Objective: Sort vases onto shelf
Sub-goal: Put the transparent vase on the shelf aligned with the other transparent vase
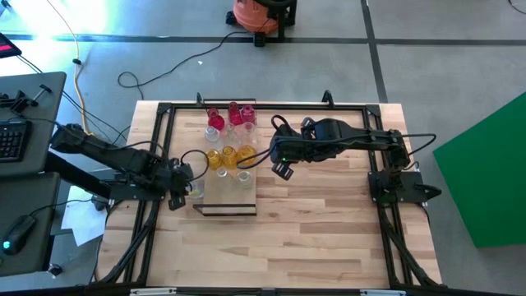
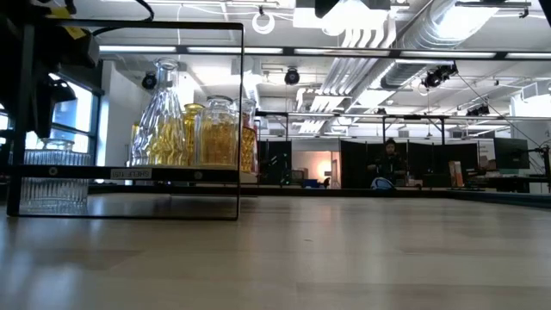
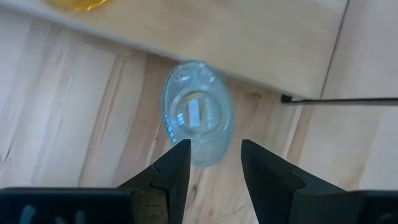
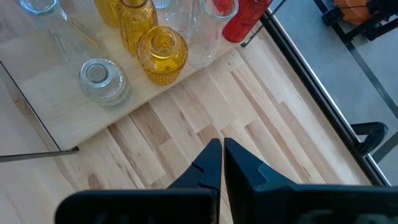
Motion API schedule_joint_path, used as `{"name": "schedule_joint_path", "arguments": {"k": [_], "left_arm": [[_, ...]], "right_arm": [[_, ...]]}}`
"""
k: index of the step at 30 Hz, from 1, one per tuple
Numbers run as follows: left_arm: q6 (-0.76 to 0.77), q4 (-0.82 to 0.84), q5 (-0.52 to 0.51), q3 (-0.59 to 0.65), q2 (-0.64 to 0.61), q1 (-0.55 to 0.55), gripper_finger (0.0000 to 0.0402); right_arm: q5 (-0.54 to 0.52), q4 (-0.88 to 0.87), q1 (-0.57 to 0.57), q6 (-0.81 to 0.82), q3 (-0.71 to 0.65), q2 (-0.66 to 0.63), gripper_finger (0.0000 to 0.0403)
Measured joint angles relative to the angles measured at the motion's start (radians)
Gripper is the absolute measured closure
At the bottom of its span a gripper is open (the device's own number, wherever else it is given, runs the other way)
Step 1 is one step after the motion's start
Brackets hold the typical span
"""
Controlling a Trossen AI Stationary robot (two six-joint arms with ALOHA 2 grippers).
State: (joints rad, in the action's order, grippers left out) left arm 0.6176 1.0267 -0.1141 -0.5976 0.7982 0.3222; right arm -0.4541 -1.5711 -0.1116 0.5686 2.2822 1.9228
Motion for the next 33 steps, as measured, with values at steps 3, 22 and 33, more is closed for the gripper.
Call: {"name": "schedule_joint_path", "arguments": {"k": [3,22,33], "left_arm": [[0.0,-0.031,0.0,-0.002,0.001,0.013,0.0268],[-0.068,-0.065,-0.037,-0.018,0.092,0.034,0.0268],[-0.081,-0.136,-0.057,-0.02,0.219,0.034,0.0268]], "right_arm": [[0.0,0.0,0.0,0.0,0.0,0.0,0.0403],[0.001,0.0,0.0,-0.008,0.0,0.0,0.0403],[0.001,0.0,-0.002,0.0,0.0,0.0,0.0403]]}}
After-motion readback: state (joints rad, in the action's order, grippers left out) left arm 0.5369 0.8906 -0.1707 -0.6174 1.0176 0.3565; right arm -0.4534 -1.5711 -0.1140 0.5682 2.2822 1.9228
